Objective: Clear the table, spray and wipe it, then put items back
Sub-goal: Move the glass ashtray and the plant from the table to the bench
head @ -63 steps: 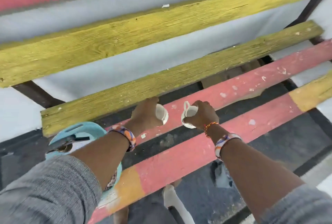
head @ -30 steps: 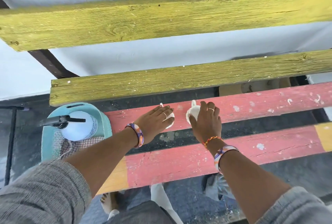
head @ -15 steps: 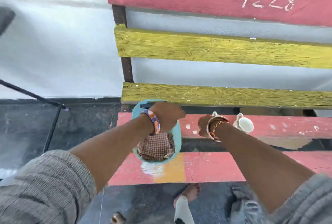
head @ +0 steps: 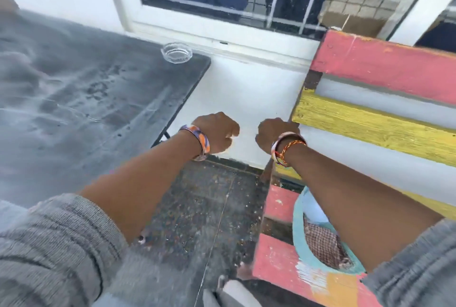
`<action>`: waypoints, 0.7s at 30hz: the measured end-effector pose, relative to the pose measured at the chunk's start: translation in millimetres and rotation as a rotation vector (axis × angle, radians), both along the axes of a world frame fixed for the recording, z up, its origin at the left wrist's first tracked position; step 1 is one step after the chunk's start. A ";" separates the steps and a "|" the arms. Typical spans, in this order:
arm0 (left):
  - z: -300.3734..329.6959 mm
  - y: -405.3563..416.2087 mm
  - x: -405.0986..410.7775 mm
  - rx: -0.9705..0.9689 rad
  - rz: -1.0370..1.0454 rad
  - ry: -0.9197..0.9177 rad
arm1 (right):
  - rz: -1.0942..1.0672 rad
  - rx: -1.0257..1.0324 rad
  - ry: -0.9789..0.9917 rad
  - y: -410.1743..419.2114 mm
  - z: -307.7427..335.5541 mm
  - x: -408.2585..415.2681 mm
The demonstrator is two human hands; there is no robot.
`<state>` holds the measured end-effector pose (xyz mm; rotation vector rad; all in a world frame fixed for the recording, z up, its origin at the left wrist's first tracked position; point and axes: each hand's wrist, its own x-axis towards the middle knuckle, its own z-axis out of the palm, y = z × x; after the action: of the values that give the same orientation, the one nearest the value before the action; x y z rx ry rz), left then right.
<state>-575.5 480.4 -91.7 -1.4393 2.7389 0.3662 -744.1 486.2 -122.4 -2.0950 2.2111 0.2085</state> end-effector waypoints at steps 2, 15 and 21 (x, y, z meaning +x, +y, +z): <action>5.9 -11.3 29.9 -0.006 0.065 0.017 | 0.042 -0.057 -0.077 -18.3 4.7 39.8; 1.8 -183.0 158.4 -0.023 0.312 0.173 | -0.022 -0.128 -0.555 -179.3 5.0 195.4; -5.3 -271.1 170.2 0.173 0.497 0.442 | -0.414 -0.232 -0.777 -271.6 -4.9 213.2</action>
<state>-405.3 209.3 -97.0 -2.1958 2.4984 1.0187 -530.9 214.6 -127.3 -1.3679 2.1203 -0.7791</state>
